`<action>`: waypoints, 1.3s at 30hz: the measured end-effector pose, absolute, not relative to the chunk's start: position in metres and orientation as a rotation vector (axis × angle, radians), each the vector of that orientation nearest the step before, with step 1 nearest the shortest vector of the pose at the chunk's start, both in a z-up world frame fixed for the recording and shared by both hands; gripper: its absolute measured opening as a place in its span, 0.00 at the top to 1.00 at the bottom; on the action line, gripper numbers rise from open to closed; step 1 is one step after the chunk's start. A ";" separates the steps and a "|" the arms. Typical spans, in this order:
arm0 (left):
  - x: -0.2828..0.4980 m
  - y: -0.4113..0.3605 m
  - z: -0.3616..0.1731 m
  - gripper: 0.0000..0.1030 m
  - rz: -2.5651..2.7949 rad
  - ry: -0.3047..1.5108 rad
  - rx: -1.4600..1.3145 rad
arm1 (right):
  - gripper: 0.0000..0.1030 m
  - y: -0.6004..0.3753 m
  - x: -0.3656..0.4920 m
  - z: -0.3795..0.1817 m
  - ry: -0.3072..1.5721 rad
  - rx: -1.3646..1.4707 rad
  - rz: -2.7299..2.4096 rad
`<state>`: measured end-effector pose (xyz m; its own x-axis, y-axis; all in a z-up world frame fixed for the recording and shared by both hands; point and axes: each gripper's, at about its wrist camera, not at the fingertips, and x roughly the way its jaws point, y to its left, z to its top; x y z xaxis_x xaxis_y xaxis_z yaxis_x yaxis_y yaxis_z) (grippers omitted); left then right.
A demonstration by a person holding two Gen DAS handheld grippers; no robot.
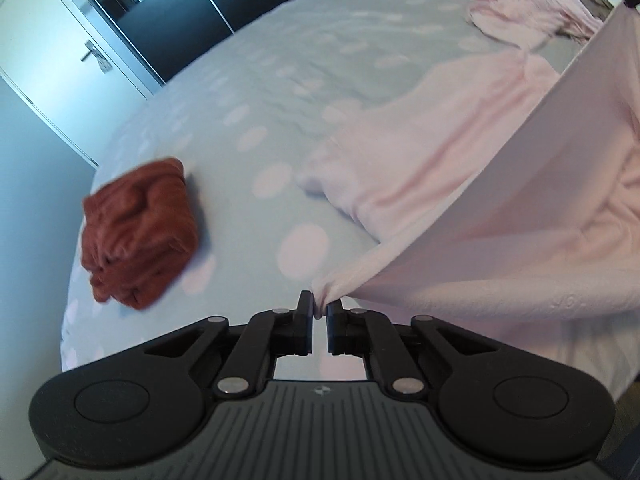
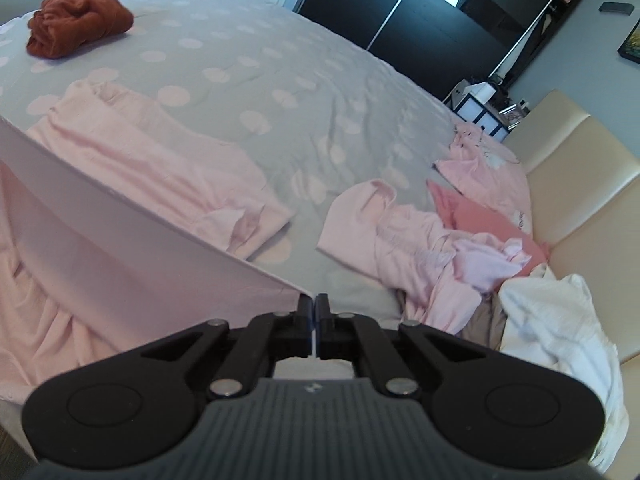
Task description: Fold clothes
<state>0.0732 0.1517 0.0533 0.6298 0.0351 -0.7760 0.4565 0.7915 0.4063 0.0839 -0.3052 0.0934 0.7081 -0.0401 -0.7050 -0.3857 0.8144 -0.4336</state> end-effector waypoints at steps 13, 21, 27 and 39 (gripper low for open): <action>0.218 0.146 0.049 0.96 -0.196 0.860 0.591 | 0.99 -0.291 0.219 0.090 0.732 -0.536 0.131; 0.292 0.139 -0.029 0.96 -0.194 0.960 0.606 | 0.99 -0.282 0.307 0.015 0.825 -0.539 0.104; 0.318 0.130 -0.066 0.97 -0.210 1.001 0.598 | 0.99 -0.285 0.345 -0.036 0.903 -0.548 0.096; 0.306 0.138 -0.056 0.66 -0.190 0.977 0.555 | 0.60 -0.296 0.337 -0.033 0.919 -0.469 0.120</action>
